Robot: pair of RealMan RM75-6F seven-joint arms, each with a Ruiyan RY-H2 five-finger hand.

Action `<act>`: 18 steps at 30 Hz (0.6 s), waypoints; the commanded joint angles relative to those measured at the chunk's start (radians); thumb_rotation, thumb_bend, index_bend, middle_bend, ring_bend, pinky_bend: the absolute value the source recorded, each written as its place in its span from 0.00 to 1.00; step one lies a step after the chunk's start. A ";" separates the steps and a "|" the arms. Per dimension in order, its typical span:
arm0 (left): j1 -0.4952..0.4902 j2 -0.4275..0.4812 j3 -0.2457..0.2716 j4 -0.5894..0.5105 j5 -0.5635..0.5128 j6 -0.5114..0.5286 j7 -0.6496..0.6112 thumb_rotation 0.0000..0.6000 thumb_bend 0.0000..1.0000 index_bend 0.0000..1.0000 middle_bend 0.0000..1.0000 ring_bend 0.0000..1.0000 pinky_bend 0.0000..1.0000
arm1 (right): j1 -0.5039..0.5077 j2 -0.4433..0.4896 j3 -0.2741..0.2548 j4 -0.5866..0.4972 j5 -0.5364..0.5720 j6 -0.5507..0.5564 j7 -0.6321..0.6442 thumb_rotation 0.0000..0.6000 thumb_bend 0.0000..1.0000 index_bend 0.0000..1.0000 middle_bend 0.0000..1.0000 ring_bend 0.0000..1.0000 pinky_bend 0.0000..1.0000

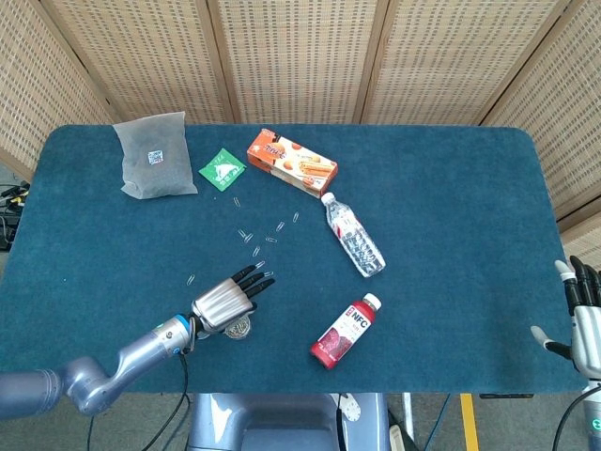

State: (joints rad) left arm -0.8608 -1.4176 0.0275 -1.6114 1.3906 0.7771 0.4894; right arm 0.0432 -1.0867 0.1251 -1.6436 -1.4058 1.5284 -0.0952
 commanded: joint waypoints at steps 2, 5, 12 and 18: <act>0.008 0.009 0.005 -0.004 -0.032 0.007 0.047 1.00 0.43 0.74 0.00 0.00 0.00 | 0.000 0.000 0.000 0.000 0.000 -0.001 0.000 1.00 0.00 0.06 0.00 0.00 0.00; 0.010 0.012 0.007 -0.007 -0.042 0.008 0.059 1.00 0.43 0.74 0.00 0.00 0.00 | 0.000 -0.001 -0.001 0.000 -0.001 -0.001 -0.002 1.00 0.00 0.06 0.00 0.00 0.00; 0.013 0.010 0.009 -0.002 -0.047 0.011 0.063 1.00 0.31 0.40 0.00 0.00 0.00 | 0.000 -0.003 -0.002 -0.003 -0.004 0.003 -0.009 1.00 0.00 0.06 0.00 0.00 0.00; 0.018 0.019 0.012 0.000 -0.018 0.014 -0.007 1.00 0.13 0.00 0.00 0.00 0.00 | 0.000 -0.004 -0.003 -0.002 -0.006 0.002 -0.011 1.00 0.00 0.06 0.00 0.00 0.00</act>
State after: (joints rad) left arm -0.8449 -1.4026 0.0380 -1.6130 1.3612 0.7887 0.5037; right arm 0.0431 -1.0906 0.1225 -1.6454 -1.4119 1.5308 -0.1063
